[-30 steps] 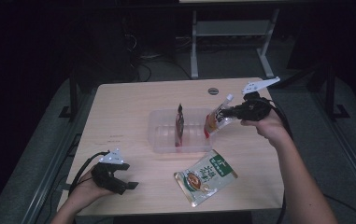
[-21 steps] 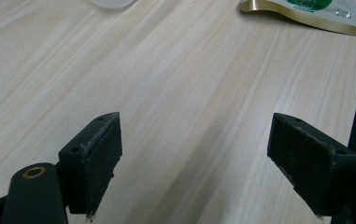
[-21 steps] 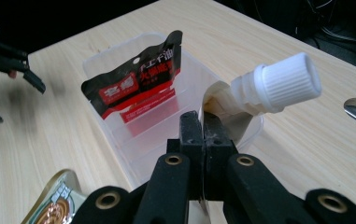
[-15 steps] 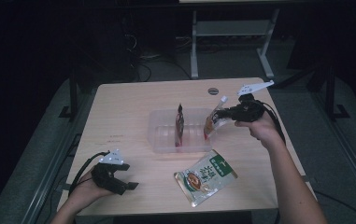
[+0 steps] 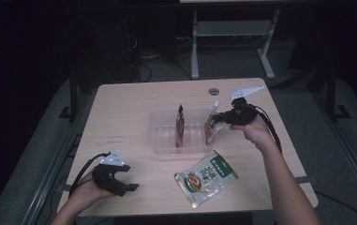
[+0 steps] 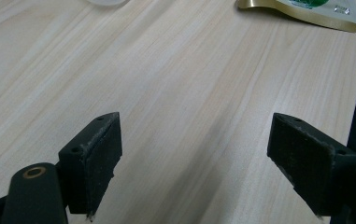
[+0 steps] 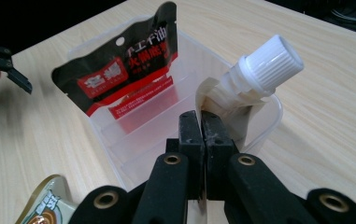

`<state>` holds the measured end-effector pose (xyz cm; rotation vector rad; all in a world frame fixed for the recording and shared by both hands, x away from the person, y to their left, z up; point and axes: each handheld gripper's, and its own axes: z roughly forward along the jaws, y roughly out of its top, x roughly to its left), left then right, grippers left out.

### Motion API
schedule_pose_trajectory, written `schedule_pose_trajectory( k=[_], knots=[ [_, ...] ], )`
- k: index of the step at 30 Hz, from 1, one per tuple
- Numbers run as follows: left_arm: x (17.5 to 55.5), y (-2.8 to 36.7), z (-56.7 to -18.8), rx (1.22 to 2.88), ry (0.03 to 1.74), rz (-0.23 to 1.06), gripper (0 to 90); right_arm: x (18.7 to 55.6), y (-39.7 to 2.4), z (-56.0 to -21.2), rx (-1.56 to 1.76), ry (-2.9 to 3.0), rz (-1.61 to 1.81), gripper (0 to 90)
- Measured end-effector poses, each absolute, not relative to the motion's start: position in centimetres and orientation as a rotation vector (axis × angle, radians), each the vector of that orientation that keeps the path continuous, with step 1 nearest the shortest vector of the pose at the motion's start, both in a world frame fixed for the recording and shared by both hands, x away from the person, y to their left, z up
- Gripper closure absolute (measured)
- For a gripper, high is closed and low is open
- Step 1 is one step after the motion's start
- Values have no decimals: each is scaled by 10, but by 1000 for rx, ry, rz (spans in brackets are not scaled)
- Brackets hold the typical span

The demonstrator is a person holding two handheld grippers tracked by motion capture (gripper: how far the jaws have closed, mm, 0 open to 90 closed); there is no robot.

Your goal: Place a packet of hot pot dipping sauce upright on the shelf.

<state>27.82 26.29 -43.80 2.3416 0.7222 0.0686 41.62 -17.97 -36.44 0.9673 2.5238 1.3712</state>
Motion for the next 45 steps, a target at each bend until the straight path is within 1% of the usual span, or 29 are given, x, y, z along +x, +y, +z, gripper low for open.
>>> schedule_pose_trajectory(
  k=[4,5,6,11,17,18,23,37,45],
  knots=[
    [278,263,-438,2340,724,67,176,416,-179,-366,979,2505,1398,861],
    [278,263,-438,2336,728,66,175,415,-179,-367,976,2504,1406,829],
    [278,263,-438,2336,727,67,175,414,-179,-367,981,2496,1412,788],
    [277,262,-439,2334,733,61,175,408,-181,-366,999,2474,1425,512],
    [278,261,-439,2335,731,62,175,398,-183,-366,1010,2488,1378,298],
    [277,261,-439,2335,730,63,175,395,-183,-366,1004,2489,1366,280],
    [277,261,-439,2335,729,62,176,378,-185,-369,965,2482,1371,256],
    [277,260,-438,2334,711,72,181,326,-194,-383,932,2457,1402,262],
    [276,257,-438,2328,710,63,195,303,-204,-394,962,2451,1393,262]
  ],
)
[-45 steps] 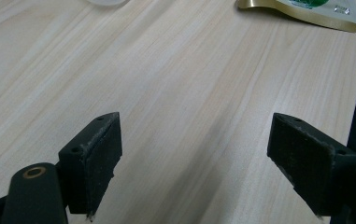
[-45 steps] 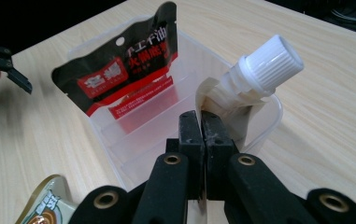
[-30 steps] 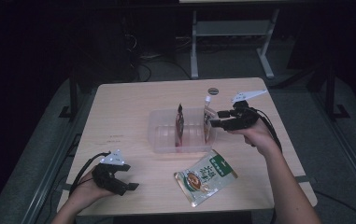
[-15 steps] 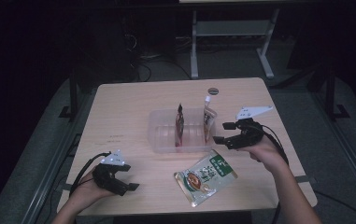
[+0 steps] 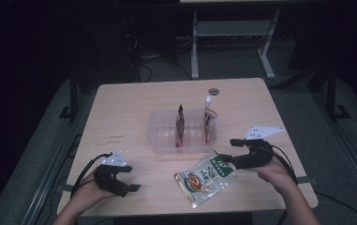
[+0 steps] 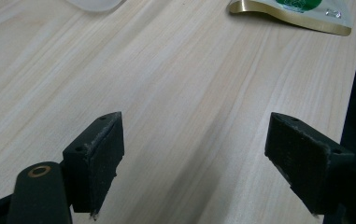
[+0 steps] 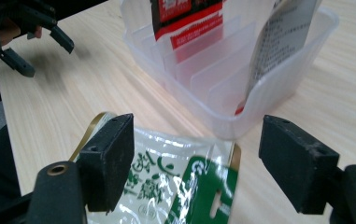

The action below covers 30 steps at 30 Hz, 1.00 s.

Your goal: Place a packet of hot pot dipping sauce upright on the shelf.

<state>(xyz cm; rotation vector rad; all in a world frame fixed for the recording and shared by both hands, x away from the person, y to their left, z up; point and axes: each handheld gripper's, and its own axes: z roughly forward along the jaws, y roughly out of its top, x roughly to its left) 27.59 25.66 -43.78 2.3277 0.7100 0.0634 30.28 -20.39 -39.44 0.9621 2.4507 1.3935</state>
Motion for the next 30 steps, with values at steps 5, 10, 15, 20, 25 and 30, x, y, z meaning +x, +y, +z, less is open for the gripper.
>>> schedule_pose_trajectory(
  k=[5,10,15,20,25,30],
  knots=[
    [276,256,-438,2334,704,59,197,292,-210,-403,991,2445,1396,262],
    [274,253,-437,2332,699,57,201,280,-213,-415,1019,2473,1358,262],
    [271,246,-435,2318,687,34,212,274,-216,-428,1029,2517,1303,262],
    [269,238,-431,2310,657,33,266,276,-214,-430,1029,2529,1300,262],
    [266,221,-424,2274,611,-5,478,277,-212,-432,1024,2540,1295,262],
    [266,205,-419,2258,580,-40,708,277,-210,-434,1022,2551,1290,262]
  ],
)
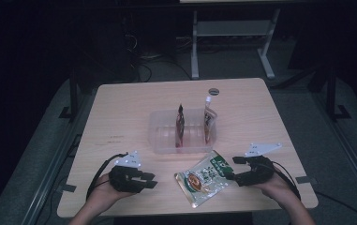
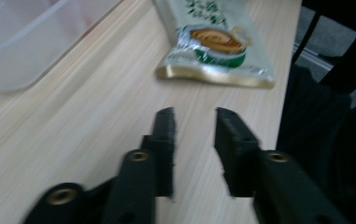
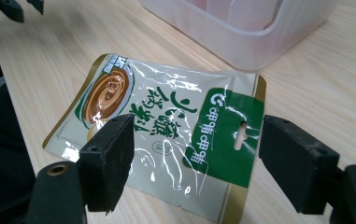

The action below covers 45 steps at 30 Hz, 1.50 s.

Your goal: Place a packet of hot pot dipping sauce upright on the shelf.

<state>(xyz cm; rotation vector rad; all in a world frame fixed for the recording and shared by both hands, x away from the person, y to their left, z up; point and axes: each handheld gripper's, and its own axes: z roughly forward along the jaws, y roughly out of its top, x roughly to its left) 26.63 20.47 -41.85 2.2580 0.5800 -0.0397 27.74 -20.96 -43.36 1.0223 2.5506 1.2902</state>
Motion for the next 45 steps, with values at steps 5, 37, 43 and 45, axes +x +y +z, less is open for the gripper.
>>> schedule_pose_trajectory(
  k=[5,37,43,45],
  knots=[
    [265,184,-416,2261,541,-71,888,278,-210,-435,1027,2555,1277,261],
    [282,78,-455,2375,428,-114,898,288,-214,-444,1078,2539,1244,286],
    [286,83,-456,2389,439,-98,898,291,-214,-446,1126,2513,1234,429],
    [288,86,-456,2399,445,-95,898,294,-213,-447,1150,2511,1215,494]
  ],
)
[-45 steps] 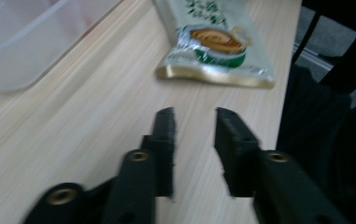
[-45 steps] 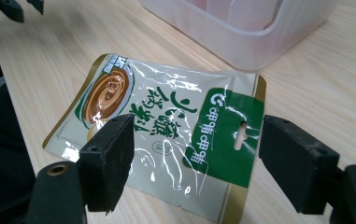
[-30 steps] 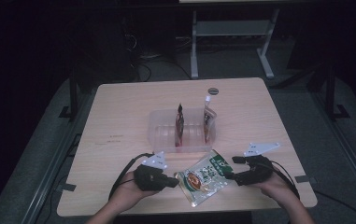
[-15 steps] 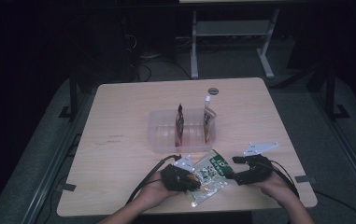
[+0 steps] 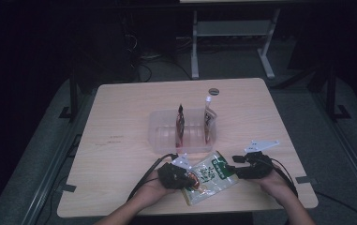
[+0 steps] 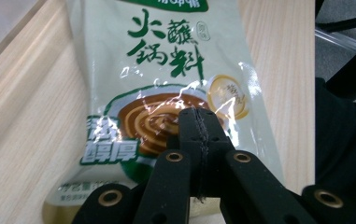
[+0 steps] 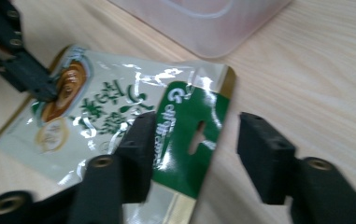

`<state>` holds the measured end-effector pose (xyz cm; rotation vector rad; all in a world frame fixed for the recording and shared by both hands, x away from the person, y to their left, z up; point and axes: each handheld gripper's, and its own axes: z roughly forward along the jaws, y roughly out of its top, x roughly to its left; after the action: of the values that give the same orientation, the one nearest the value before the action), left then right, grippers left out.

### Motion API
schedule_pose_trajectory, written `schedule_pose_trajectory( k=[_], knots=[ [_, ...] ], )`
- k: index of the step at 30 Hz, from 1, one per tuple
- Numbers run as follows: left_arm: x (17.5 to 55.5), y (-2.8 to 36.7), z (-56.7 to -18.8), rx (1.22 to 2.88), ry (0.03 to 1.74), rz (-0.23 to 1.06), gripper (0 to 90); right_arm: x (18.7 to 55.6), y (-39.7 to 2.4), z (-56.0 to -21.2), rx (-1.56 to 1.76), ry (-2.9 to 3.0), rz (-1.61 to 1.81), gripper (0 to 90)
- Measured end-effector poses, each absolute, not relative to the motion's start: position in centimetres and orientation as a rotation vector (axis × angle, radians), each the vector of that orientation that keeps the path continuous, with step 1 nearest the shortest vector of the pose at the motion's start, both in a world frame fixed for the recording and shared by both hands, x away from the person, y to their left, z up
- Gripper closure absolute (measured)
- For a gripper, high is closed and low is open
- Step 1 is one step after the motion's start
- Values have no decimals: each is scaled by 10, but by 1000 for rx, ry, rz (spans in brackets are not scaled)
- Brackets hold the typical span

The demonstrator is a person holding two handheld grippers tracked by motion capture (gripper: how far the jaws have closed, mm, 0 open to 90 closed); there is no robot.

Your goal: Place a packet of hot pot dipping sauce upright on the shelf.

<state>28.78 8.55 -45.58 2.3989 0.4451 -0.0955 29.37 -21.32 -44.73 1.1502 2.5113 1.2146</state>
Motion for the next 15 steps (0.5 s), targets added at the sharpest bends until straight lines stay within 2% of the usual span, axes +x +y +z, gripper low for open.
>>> schedule_pose_trajectory(
  k=[3,11,15],
  knots=[
    [290,89,-457,2403,453,-82,897,299,-213,-450,1151,2513,1214,538],
    [299,100,-457,2385,508,-45,897,299,-215,-454,1165,2545,1203,440],
    [301,101,-452,2378,491,-26,815,300,-216,-455,1168,2541,1202,424]
  ],
)
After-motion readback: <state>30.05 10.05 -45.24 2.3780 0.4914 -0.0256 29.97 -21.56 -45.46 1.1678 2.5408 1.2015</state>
